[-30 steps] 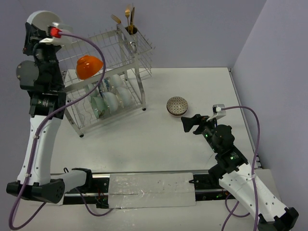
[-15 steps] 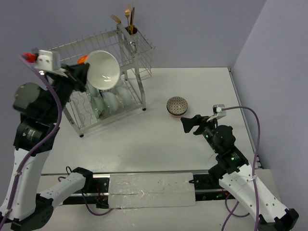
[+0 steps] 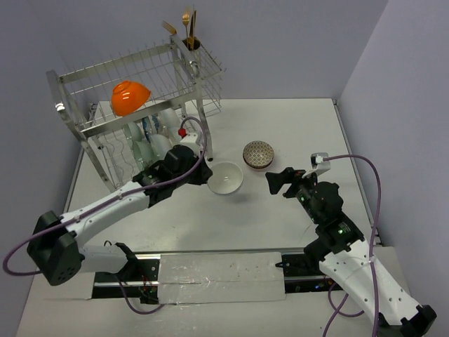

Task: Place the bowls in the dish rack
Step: Place the bowl at the center of the board.

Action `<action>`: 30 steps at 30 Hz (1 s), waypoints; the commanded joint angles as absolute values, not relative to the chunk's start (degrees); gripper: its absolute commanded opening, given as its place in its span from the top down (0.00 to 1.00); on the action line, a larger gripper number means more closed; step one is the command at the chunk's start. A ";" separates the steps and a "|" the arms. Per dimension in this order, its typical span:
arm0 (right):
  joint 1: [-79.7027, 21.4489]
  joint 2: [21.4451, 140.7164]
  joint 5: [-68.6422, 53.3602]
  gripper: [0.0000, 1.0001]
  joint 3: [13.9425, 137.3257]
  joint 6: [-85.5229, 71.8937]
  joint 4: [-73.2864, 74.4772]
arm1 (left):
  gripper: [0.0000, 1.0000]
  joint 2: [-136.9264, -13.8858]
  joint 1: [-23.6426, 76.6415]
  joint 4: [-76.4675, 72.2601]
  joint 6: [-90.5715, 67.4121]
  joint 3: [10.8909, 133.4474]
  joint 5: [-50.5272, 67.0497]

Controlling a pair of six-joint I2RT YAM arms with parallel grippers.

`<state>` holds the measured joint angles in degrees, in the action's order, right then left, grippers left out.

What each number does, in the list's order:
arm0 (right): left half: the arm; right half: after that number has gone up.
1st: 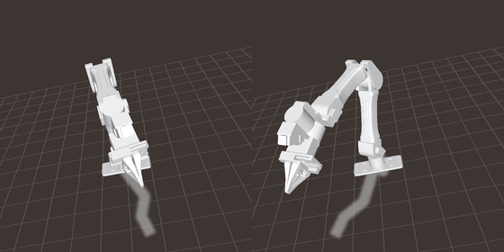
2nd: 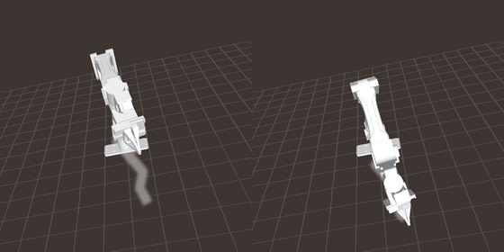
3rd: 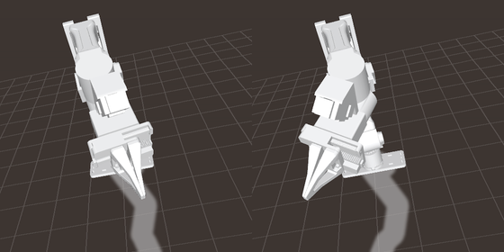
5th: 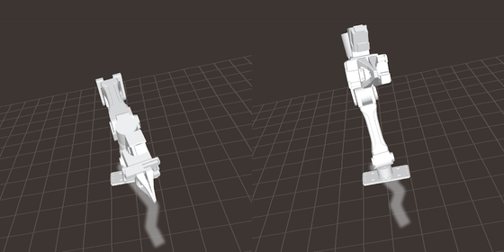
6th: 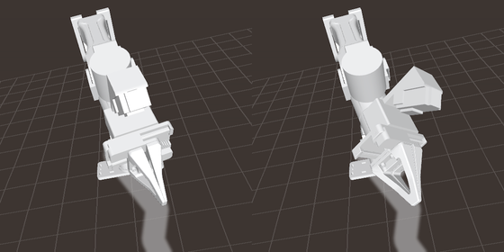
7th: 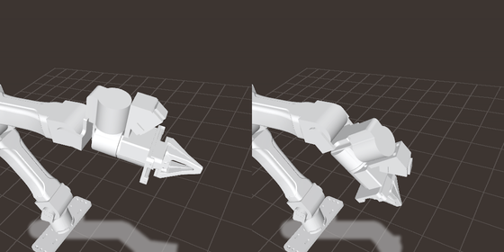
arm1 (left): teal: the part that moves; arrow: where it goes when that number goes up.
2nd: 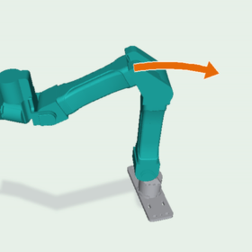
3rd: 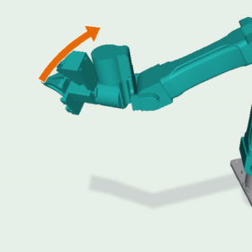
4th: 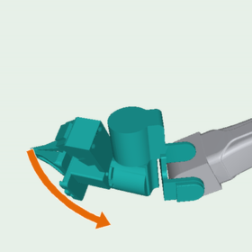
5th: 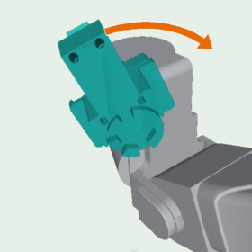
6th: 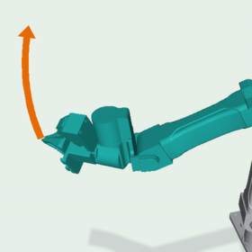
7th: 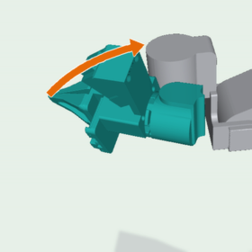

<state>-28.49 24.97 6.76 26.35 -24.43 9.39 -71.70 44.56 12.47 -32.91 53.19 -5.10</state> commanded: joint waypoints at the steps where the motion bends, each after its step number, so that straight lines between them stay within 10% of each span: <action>1: -28.74 26.54 8.17 0.05 29.36 -24.52 11.51 | 1.00 -74.17 44.74 -4.99 -39.02 51.60 -7.12; 17: -28.92 34.89 3.34 0.10 27.69 -22.76 8.35 | 0.94 -87.44 46.14 -16.70 -39.46 43.77 -8.87; 30: -31.99 42.80 2.20 0.12 28.30 -20.13 4.57 | 0.70 -90.00 46.32 -14.25 -39.02 43.50 -11.77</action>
<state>-30.57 42.09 2.33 26.59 -21.89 8.01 -91.35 46.02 -13.02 -38.57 43.03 -9.96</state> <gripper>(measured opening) 0.877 0.287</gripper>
